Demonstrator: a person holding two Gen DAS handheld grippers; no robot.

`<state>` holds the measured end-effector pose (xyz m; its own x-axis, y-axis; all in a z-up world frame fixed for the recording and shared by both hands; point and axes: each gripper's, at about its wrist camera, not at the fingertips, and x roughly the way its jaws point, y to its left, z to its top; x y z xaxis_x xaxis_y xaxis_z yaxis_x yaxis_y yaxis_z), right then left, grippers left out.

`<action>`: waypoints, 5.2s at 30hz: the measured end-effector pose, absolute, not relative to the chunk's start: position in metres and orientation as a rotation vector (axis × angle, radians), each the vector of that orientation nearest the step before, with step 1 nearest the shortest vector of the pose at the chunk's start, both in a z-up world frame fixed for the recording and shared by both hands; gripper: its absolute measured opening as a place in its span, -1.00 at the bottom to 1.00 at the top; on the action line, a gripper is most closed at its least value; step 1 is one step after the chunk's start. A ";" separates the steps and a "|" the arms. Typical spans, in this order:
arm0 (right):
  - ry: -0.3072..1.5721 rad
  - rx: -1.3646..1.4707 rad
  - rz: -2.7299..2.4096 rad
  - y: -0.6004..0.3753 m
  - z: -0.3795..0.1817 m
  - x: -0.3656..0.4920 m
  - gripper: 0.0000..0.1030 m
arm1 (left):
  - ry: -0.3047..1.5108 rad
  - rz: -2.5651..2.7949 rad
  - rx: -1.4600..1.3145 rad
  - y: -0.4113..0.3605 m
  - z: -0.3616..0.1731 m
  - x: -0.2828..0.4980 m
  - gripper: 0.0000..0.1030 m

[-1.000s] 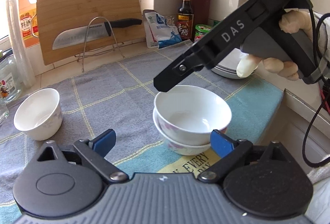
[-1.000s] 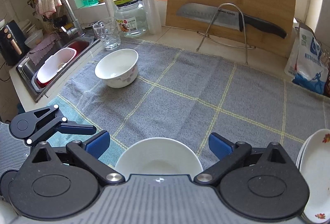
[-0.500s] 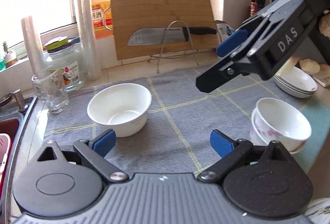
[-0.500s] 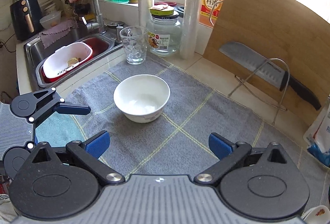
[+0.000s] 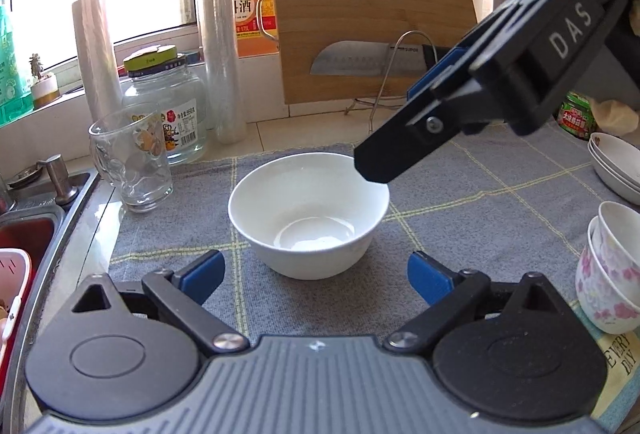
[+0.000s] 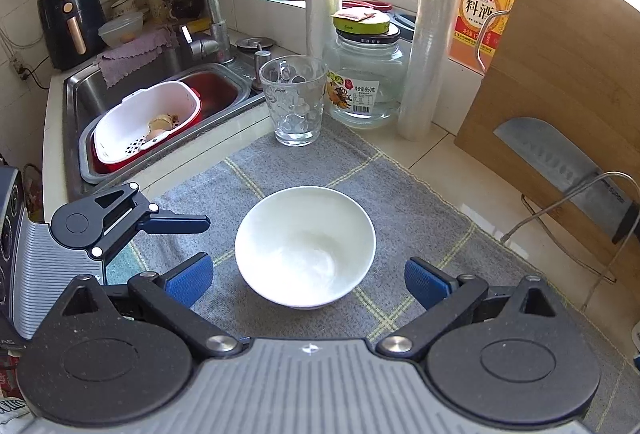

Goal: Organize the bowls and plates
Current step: 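Move the right tool to the last white bowl and grasp its rim, then lift and carry the white bowl with the right tool toward the bowl stack, then lower the held bowl onto the two stacked bowls with the right tool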

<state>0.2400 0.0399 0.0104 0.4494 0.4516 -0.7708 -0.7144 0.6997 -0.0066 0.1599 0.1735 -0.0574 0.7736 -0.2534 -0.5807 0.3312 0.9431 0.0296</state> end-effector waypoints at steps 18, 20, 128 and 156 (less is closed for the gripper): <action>0.977 -0.221 0.774 0.056 -0.025 0.303 0.95 | 0.619 -0.321 0.163 0.170 -0.075 0.186 0.90; 0.986 -0.221 0.774 0.058 -0.028 0.308 0.93 | 0.618 -0.317 0.168 0.169 -0.076 0.188 0.89; 0.983 0.076 0.470 -0.146 0.006 0.124 0.57 | 0.590 -0.810 0.285 0.034 -0.019 0.056 0.76; 0.985 0.072 0.457 -0.150 -0.007 0.122 0.63 | 0.629 -0.833 0.304 0.025 -0.027 0.061 0.76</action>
<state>0.1223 -0.1496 -0.0067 0.4665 0.4045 -0.7866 -0.3401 0.9030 0.2626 0.0607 0.0254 -0.0272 0.5069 -0.5917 -0.6269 0.7649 0.6441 0.0105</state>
